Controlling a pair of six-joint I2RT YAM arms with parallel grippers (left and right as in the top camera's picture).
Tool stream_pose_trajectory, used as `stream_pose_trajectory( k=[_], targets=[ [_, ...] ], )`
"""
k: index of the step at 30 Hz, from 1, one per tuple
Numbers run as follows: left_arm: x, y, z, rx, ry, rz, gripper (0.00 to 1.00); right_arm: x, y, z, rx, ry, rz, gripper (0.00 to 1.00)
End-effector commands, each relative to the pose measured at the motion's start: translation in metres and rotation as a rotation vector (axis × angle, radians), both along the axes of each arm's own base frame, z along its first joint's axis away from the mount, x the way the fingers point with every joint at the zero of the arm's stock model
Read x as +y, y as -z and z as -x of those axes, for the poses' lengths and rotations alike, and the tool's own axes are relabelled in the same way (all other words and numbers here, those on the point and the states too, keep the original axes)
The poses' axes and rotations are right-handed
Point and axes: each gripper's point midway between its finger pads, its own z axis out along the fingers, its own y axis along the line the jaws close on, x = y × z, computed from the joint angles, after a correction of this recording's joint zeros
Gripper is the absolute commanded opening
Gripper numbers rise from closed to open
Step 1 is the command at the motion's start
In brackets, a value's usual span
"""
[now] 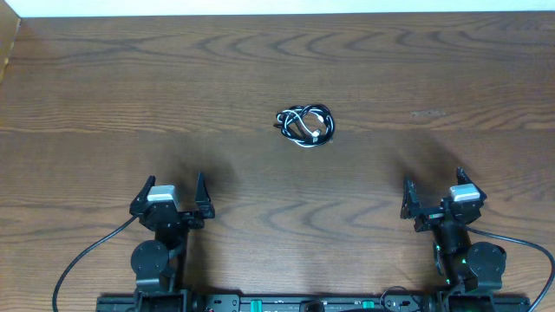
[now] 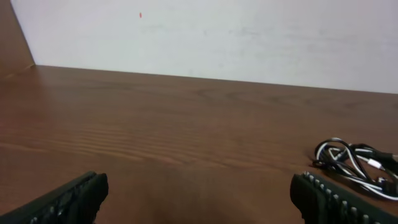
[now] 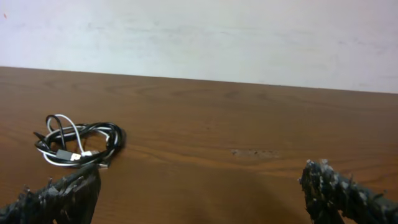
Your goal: Untangle cables
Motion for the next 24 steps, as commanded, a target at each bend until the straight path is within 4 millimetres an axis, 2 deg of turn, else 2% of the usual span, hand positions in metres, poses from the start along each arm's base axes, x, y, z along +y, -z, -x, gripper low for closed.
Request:
stream_pose_trajectory(
  k=[1, 5, 9, 12, 20, 24],
  targets=[
    [-0.008, -0.016, 0.002, -0.013, 0.040, 0.019, 0.99, 0.011, 0.000, 0.002, 0.002, -0.056, -0.026, 0.99],
    [-0.009, -0.037, 0.003, -0.010, 0.047, 0.034, 0.99, 0.021, -0.006, 0.005, -0.003, -0.117, -0.031, 0.99],
    [-0.025, -0.060, 0.005, 0.039, 0.137, 0.069, 0.99, 0.021, -0.026, 0.008, -0.023, -0.121, -0.037, 0.99],
    [-0.027, -0.077, 0.006, 0.094, 0.147, 0.076, 0.99, 0.020, -0.042, 0.010, -0.017, -0.116, -0.038, 0.99],
    [-0.028, -0.126, 0.000, 0.222, 0.147, 0.090, 0.98, 0.031, -0.082, 0.012, 0.071, -0.177, -0.062, 0.99],
    [-0.033, -0.138, -0.007, 0.338, 0.177, 0.101, 0.99, 0.031, -0.098, 0.005, 0.177, -0.173, -0.071, 0.99]
  ],
)
